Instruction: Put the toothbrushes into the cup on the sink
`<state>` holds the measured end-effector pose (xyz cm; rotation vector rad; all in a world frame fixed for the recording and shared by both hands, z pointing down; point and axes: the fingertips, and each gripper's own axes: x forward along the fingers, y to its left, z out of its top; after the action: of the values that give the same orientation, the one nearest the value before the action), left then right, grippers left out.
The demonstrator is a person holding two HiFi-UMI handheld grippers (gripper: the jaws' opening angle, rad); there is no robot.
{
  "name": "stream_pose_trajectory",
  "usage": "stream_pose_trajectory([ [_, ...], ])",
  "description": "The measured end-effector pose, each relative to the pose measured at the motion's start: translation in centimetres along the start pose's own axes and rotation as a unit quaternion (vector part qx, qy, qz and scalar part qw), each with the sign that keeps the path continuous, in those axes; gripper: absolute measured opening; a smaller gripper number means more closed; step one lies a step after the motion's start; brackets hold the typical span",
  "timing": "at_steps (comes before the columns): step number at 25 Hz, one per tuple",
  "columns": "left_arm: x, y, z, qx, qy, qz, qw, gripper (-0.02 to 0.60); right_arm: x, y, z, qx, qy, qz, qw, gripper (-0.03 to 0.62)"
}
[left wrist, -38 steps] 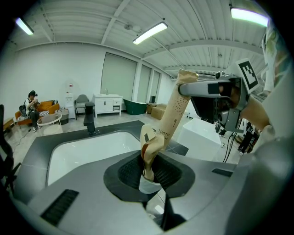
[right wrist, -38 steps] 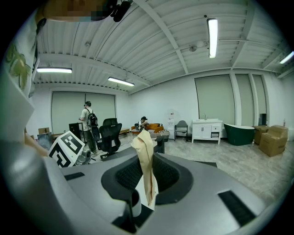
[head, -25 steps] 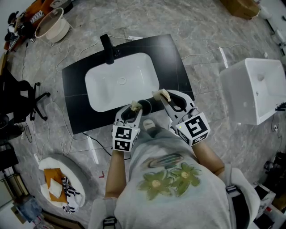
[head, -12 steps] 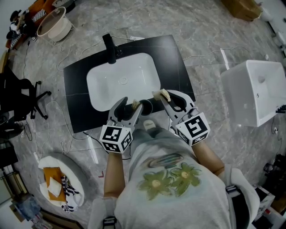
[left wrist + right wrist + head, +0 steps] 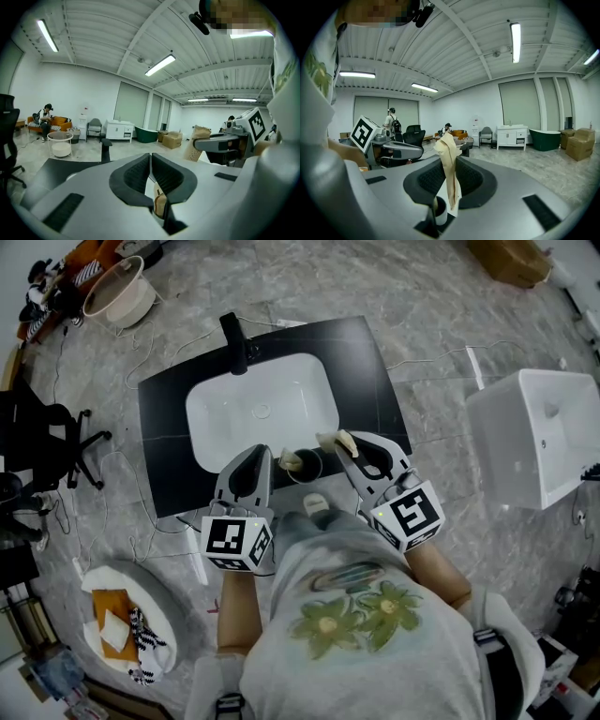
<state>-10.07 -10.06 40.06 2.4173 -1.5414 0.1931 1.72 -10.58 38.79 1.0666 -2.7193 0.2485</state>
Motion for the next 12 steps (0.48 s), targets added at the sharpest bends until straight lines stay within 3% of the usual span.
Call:
stream_pose_trajectory([
  [6,-1.3,1.5,-1.4,-0.008,0.016,0.067,0.9976,0.018,-0.3,0.8,0.4,-0.003,-0.005,0.01,1.0,0.078],
  [12,-2.3,1.5,-1.0,-0.02,-0.009,0.069,0.9974,0.018,-0.4,1.8,0.5,0.002,-0.009,0.026,1.0,0.078],
])
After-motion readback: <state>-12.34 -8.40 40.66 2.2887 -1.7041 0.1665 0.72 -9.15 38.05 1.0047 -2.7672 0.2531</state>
